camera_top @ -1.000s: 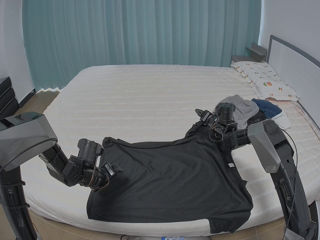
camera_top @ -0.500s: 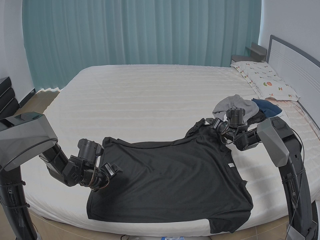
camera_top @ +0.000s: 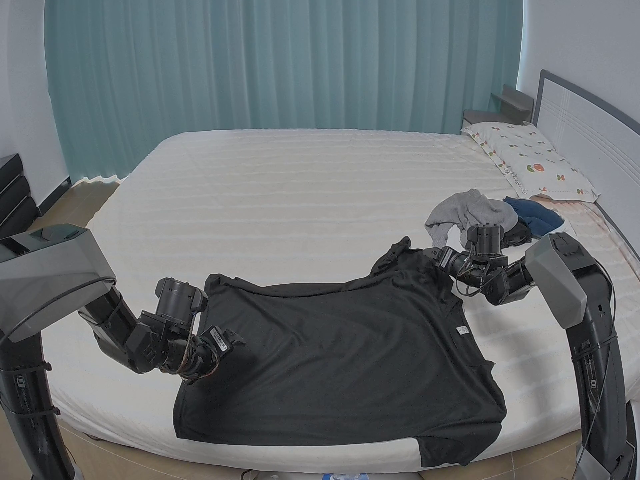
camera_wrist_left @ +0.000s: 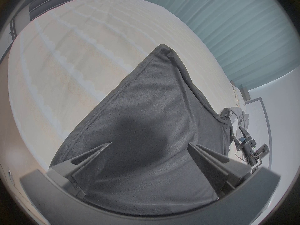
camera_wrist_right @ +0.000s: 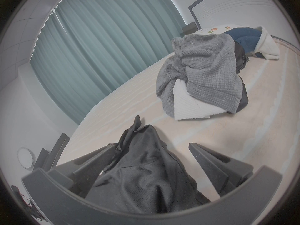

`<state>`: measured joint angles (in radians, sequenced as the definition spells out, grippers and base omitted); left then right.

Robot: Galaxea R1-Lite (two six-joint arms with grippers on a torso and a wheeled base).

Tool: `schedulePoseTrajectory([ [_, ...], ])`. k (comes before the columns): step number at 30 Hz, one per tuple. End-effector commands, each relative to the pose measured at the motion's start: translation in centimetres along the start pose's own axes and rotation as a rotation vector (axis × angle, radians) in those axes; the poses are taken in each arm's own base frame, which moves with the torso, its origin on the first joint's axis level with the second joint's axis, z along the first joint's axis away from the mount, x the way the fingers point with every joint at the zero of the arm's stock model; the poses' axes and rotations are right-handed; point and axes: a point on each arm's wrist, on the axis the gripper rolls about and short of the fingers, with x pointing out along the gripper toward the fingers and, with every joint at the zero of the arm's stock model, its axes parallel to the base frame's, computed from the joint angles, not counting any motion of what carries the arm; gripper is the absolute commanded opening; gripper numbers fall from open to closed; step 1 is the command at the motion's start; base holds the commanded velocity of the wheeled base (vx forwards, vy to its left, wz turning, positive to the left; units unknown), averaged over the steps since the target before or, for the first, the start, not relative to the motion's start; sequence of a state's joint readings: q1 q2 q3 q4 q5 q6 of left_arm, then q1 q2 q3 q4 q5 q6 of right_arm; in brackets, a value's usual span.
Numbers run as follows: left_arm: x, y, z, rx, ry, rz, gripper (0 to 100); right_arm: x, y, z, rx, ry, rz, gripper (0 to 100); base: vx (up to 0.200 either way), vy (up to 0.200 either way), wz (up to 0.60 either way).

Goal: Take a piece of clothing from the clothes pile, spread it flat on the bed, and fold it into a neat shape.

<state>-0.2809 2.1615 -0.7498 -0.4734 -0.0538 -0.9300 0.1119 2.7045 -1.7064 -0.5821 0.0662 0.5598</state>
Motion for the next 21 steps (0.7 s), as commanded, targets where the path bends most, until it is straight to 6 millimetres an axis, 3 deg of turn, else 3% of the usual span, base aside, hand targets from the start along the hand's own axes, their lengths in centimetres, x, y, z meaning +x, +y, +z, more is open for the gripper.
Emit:
schedulePoseTrajectory([
  [1,0.1,0.0,-0.1,0.001,0.002,0.001,100,0.5,-0.3,-1.2,-0.001,0.024,-0.007,100,0.000,0.000,0.00],
  [2,0.1,0.0,0.0,0.002,0.001,0.000,100,0.5,-0.3,-1.2,-0.001,0.024,-0.007,100,0.000,0.000,0.00],
  [3,0.1,0.0,0.0,0.000,0.001,0.002,100,0.6,-0.6,-1.6,-0.009,0.031,-0.013,0,0.000,0.000,0.00],
  [10,0.1,0.0,-0.1,0.001,0.001,0.003,100,1.1,-0.7,-2.0,-0.025,0.030,-0.016,0,0.000,0.000,0.00],
  [21,0.1,0.0,-0.1,0.001,0.001,0.003,100,1.9,-1.3,1.2,-0.012,-0.115,-0.048,0,0.000,0.000,0.00],
])
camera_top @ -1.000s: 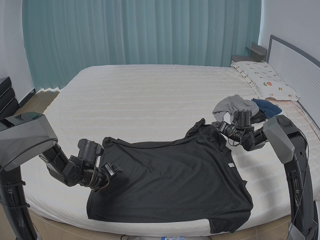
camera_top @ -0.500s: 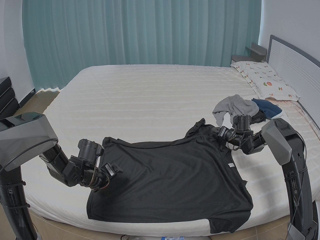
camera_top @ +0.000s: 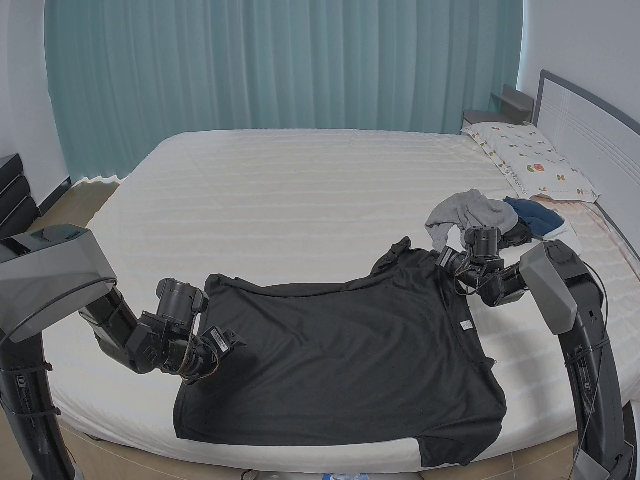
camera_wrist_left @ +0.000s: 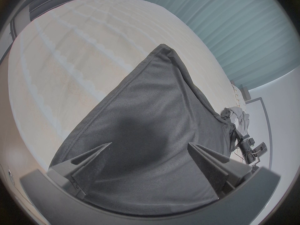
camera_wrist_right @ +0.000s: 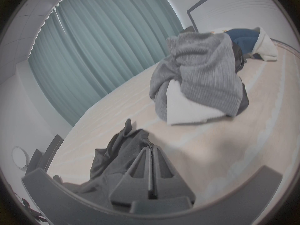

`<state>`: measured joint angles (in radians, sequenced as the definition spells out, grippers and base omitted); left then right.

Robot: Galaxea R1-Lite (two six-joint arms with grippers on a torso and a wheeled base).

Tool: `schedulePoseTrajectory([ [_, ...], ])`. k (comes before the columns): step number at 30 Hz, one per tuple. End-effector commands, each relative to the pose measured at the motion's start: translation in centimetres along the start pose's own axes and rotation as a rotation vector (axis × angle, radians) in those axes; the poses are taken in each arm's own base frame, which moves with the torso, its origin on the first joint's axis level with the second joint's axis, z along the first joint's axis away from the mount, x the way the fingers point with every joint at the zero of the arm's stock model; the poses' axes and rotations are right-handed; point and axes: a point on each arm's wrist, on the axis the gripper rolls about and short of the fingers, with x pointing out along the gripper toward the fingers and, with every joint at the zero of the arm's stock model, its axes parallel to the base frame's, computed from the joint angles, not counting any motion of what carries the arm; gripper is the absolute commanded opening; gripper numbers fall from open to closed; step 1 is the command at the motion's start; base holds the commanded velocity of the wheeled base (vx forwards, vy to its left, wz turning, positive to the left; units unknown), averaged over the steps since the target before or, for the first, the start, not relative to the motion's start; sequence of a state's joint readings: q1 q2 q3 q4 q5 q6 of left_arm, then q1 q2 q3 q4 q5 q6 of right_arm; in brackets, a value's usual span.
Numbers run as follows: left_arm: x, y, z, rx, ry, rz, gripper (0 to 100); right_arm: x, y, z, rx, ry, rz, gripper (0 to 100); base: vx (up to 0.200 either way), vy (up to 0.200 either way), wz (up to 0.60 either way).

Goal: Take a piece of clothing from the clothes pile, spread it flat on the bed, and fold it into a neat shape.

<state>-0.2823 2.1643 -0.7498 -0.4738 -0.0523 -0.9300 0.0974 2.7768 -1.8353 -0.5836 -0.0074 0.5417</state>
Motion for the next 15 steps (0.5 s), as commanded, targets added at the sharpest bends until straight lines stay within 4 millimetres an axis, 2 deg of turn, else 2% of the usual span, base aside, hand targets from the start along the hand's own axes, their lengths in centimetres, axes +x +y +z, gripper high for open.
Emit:
schedulePoseTrajectory([
  [1,0.05,0.02,-0.01,0.000,0.001,0.001,100,0.28,-0.55,0.48,0.001,-0.020,-0.006,0,0.000,0.000,0.00],
  [15,0.01,-0.32,0.56,-0.026,-0.016,-0.014,100,0.86,-1.23,-0.13,-0.001,-0.049,-0.007,0,0.000,0.000,0.00],
])
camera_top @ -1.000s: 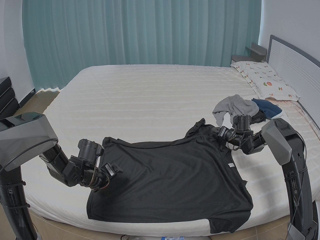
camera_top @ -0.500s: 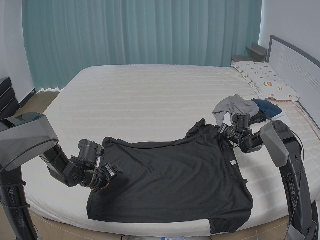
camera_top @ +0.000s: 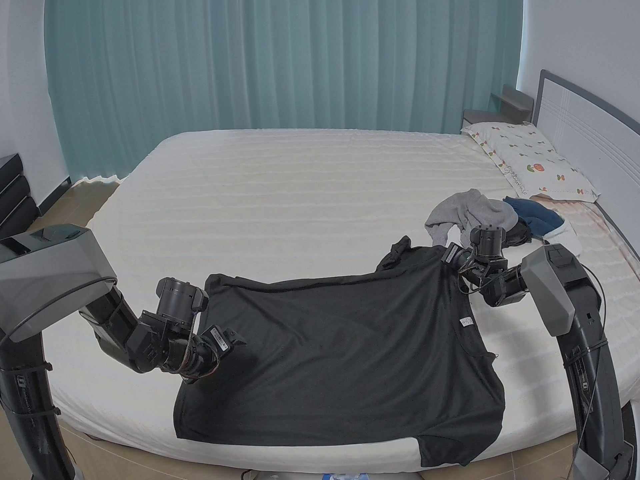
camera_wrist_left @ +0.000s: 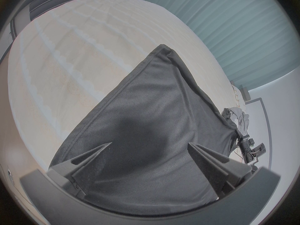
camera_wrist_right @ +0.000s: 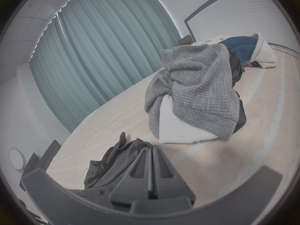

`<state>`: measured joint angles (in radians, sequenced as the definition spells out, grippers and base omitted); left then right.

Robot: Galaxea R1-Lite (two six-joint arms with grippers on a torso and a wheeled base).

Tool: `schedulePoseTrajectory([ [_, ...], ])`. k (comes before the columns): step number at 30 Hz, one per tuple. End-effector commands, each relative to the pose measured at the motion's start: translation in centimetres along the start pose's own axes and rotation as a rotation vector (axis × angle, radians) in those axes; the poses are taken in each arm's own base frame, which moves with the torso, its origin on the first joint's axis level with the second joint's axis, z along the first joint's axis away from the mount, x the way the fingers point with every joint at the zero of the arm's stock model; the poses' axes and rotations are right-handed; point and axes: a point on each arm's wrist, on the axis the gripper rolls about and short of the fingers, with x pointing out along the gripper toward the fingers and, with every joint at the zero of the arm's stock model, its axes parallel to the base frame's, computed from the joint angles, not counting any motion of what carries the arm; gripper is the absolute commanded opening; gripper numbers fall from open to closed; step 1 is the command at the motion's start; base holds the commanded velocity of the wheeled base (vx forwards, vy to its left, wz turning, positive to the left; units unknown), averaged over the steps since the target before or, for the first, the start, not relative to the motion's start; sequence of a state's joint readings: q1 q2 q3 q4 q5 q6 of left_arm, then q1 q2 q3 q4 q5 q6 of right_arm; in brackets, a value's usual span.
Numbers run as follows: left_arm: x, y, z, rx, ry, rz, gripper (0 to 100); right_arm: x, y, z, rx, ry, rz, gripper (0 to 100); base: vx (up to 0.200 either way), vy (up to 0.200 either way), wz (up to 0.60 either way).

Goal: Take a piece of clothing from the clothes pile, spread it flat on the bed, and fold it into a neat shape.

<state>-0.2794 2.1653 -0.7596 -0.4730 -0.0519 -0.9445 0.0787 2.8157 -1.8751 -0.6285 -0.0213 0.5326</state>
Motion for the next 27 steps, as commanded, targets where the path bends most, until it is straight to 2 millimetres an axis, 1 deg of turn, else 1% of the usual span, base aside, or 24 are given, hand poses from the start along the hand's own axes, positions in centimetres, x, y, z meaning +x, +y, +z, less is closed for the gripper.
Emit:
schedulePoseTrajectory([
  [1,0.0,-0.7,0.9,-0.043,-0.027,-0.027,100,0.0,0.0,-0.1,0.004,0.008,-0.002,0,0.000,0.000,0.00],
  [5,0.4,-2.0,2.8,-0.112,-0.079,-0.067,100,-0.2,0.1,0.1,0.013,0.013,-0.003,0,0.000,0.000,0.00],
  [6,0.4,-2.2,3.3,-0.121,-0.094,-0.072,100,-0.2,0.1,0.0,0.013,0.016,-0.005,100,0.000,0.000,0.00],
  [7,0.6,-2.3,3.7,-0.126,-0.105,-0.073,100,-0.2,0.0,0.0,0.013,0.012,-0.005,100,0.000,0.000,0.00],
  [10,0.6,-2.3,3.7,-0.126,-0.105,-0.073,100,-0.2,0.0,0.0,0.013,0.012,-0.005,100,0.000,0.000,0.00],
  [11,1.6,-2.7,5.1,-0.136,-0.172,-0.063,100,-0.8,0.2,0.4,0.015,0.015,-0.006,100,0.000,0.000,0.00],
  [13,2.0,-2.9,5.9,-0.140,-0.206,-0.064,100,-1.1,0.3,0.6,0.016,0.020,-0.007,100,0.000,0.000,0.00],
  [15,3.2,-3.6,7.8,-0.131,-0.272,-0.069,100,-1.8,0.7,1.1,0.030,0.027,-0.008,100,0.000,0.000,0.00],
  [16,3.6,-3.7,8.3,-0.128,-0.288,-0.070,100,-2.1,0.9,1.3,0.044,0.027,-0.007,100,0.000,0.000,0.00],
  [17,4.5,-3.7,8.9,-0.126,-0.302,-0.062,100,-2.6,1.5,1.5,0.074,0.033,-0.004,100,0.000,0.000,0.00],
  [19,5.7,-4.0,9.6,-0.121,-0.312,-0.066,100,-3.6,2.0,1.9,0.111,0.048,0.001,100,0.000,0.000,0.00],
  [20,5.9,-4.1,9.7,-0.121,-0.312,-0.066,100,-3.7,2.0,2.0,0.112,0.049,0.002,100,0.000,0.000,0.00],
  [21,6.7,-4.4,10.2,-0.122,-0.314,-0.068,100,-3.9,1.9,2.0,0.114,0.056,-0.004,100,0.000,0.000,0.00],
  [27,9.1,-6.1,12.0,-0.093,-0.310,-0.055,100,-3.8,1.1,1.9,0.126,0.056,-0.026,100,0.000,0.000,0.00],
])
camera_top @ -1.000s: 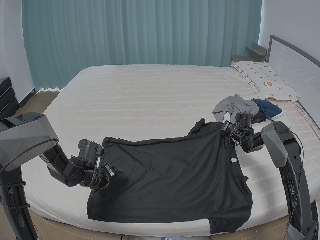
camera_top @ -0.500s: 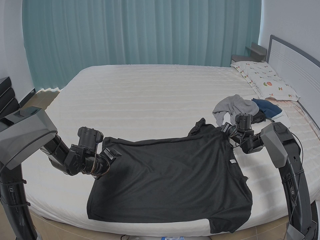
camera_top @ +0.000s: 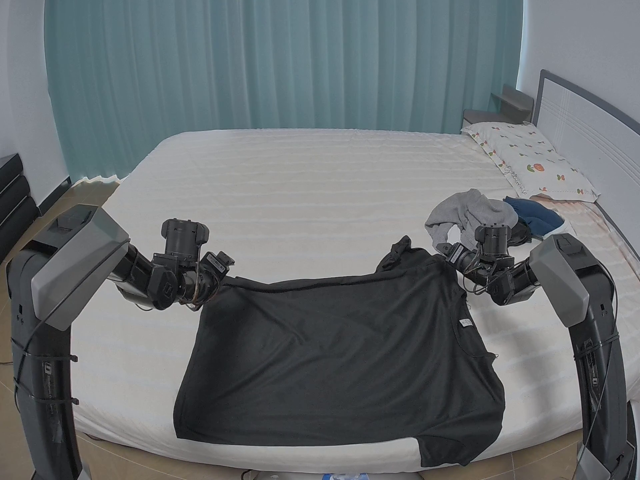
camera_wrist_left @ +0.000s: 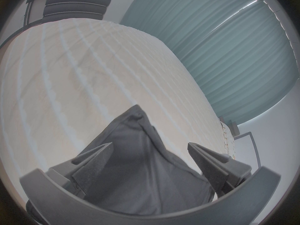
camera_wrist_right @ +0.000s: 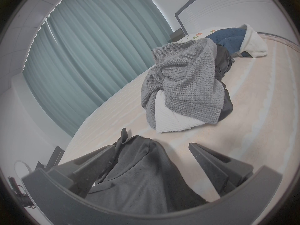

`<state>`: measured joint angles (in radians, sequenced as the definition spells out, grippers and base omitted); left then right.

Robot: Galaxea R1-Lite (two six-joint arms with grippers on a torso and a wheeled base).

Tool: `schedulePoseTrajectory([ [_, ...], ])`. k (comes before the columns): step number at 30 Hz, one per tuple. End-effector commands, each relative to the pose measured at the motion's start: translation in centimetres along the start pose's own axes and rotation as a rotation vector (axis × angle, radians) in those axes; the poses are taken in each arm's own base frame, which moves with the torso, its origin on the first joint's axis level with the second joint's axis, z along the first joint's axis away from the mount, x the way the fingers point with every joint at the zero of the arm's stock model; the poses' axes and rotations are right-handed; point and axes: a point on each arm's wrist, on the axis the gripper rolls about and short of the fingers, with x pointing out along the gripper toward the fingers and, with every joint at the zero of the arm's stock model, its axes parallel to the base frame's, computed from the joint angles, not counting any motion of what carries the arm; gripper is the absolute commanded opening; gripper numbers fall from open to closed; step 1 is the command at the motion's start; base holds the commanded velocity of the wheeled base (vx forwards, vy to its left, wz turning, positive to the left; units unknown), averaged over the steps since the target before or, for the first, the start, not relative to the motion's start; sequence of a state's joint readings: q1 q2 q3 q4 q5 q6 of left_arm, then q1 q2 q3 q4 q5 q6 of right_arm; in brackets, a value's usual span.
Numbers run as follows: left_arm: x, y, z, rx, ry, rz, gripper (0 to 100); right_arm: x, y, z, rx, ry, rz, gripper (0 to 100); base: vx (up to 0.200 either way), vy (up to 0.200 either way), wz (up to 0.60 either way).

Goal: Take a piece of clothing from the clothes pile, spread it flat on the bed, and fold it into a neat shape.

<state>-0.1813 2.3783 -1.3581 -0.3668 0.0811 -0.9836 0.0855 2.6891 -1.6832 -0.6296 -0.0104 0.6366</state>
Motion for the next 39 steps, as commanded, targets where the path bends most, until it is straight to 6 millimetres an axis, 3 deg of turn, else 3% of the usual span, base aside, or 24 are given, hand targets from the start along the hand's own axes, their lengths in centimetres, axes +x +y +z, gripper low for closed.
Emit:
schedulePoseTrajectory([
  [1,4.9,0.4,-0.1,0.030,0.012,0.054,100,-1.1,0.4,1.1,0.025,-0.007,-0.004,100,0.000,0.000,0.00],
  [6,6.1,-0.1,0.9,0.030,-0.044,0.086,100,-0.9,0.1,0.6,0.024,0.000,-0.015,100,0.000,0.000,0.00],
  [15,6.3,1.6,3.8,-0.017,-0.093,0.101,100,-0.9,0.1,0.7,0.027,-0.002,-0.015,100,0.000,0.000,0.00],
  [21,7.1,1.7,3.4,0.002,-0.086,0.099,100,-0.9,0.0,0.5,0.027,0.001,-0.018,100,0.000,0.000,0.00],
  [39,7.4,1.1,2.1,0.023,-0.044,0.077,100,-0.2,-0.8,-0.7,0.026,0.021,-0.033,100,0.000,0.000,0.00],
])
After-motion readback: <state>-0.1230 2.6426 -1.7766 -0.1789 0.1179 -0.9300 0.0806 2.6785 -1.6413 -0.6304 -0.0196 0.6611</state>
